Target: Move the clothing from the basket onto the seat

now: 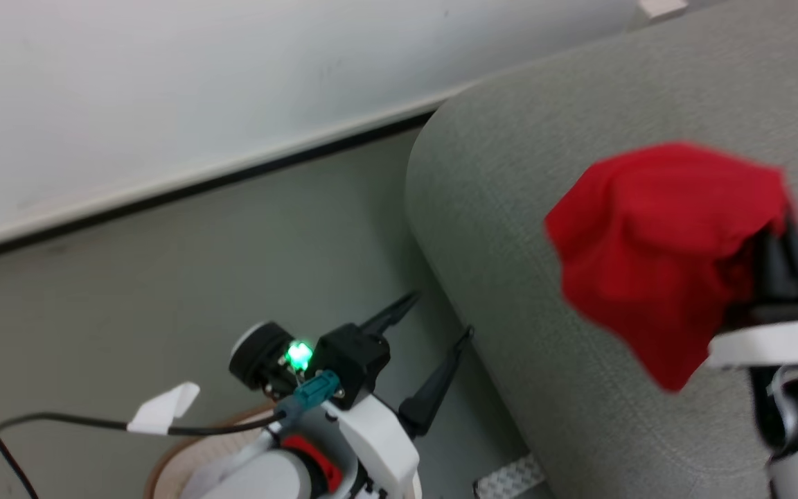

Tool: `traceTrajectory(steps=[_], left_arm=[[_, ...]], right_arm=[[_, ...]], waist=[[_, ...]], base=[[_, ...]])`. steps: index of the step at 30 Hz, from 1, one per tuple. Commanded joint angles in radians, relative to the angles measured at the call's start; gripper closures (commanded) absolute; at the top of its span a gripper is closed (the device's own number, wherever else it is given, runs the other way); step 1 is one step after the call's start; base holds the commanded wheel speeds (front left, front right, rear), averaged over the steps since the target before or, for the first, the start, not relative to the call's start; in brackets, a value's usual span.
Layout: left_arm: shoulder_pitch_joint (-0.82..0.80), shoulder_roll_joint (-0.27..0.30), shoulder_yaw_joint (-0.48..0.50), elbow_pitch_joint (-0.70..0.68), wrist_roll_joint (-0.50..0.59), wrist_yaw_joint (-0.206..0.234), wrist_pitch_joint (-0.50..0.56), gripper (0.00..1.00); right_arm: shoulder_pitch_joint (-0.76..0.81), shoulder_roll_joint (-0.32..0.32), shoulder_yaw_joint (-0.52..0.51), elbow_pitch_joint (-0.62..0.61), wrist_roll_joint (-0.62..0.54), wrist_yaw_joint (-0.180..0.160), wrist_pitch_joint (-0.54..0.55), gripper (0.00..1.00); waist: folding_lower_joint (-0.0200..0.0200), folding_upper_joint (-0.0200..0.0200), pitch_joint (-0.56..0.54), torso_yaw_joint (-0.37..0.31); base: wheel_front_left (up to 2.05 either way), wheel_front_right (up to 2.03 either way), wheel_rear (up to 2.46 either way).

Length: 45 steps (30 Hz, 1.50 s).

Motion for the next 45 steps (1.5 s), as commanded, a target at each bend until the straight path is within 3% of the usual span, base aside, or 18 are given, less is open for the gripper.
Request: traceTrajectory(steps=[1,8,16,21,25,26,27,28,29,30,34,37,45], left_arm=[[-0.025,0.013,-0.002,-0.005,0.023,-0.01,0.001,0.0],[-0.153,0.044,0.019,-0.042,0.051,-0.062,-0.005,0.0],[-0.233,0.051,0.063,-0.057,0.06,-0.074,-0.058,0.0],[-0.237,0.046,0.064,-0.038,0.055,-0.079,-0.097,0.0],[-0.211,0.05,0.07,-0.018,0.04,-0.068,-0.115,0.0],[-0.206,0.054,0.073,-0.015,0.037,-0.066,-0.116,0.0],[-0.202,0.057,0.076,-0.01,0.034,-0.065,-0.121,0.0],[-0.198,0.06,0.079,-0.004,0.032,-0.063,-0.127,0.0],[-0.191,0.063,0.082,0.002,0.029,-0.061,-0.128,0.0],[-0.184,0.068,0.084,0.01,0.026,-0.059,-0.131,0.0],[-0.168,0.078,0.092,0.038,0.015,-0.055,-0.147,0.0],[-0.141,0.072,0.101,0.059,-0.012,-0.044,-0.169,0.0],[-0.012,0.051,0.139,0.14,-0.073,0.005,-0.266,0.0]], right_arm=[[-0.037,0.004,-0.022,0.003,-0.002,-0.002,0.001,1.0],[-0.333,0.01,-0.269,0.095,-0.024,-0.002,0.033,1.0],[-0.668,-0.06,-0.589,0.232,-0.209,-0.002,0.078,1.0],[-0.724,-0.084,-0.728,0.323,-0.358,-0.002,0.071,1.0],[-0.716,-0.042,-0.808,0.411,-0.423,-0.002,0.029,1.0],[-0.71,-0.035,-0.817,0.429,-0.435,-0.002,0.014,0.98],[-0.702,-0.029,-0.826,0.442,-0.445,-0.002,0.001,0.81],[-0.694,-0.025,-0.832,0.454,-0.449,-0.002,-0.012,0.54],[-0.683,-0.02,-0.83,0.467,-0.454,-0.002,-0.021,0.12],[-0.67,-0.012,-0.821,0.481,-0.453,-0.002,-0.027,0.0],[-0.597,0.001,-0.753,0.494,-0.455,-0.002,-0.04,0.0],[-0.506,0.005,-0.682,0.431,-0.412,-0.002,-0.041,0.0],[-0.194,0.008,-0.428,0.261,-0.2,-0.002,-0.04,0.0]], waist=[[-0.0001,-0.0001,0.103,0.055],[-0.0001,-0.0001,0.321,0.169],[-0.0001,-0.0001,0.495,0.276],[-0.0001,-0.0001,0.526,0.324],[-0.0001,-0.0001,0.525,0.332],[-0.0001,-0.0001,0.521,0.331],[-0.0001,-0.0001,0.516,0.329],[-0.0001,-0.0001,0.508,0.325],[-0.0001,-0.0001,0.498,0.321],[-0.0001,-0.0001,0.487,0.317],[-0.0001,-0.0001,0.416,0.298],[-0.0001,-0.0001,0.338,0.289],[-0.0001,-0.0001,0.099,0.318]], base=[[0.0,0.0,0.0],[0.0,0.0,0.0],[0.0,0.0,0.0],[0.0,0.0,0.0],[0.0,0.0,0.0],[0.0,0.0,0.0],[0.0,0.0,0.0],[0.0,0.0,0.0],[0.0,0.0,0.0],[0.0,0.0,0.0],[0.0,0.0,0.0],[0.0,0.0,0.0],[0.0,0.0,0.0]])
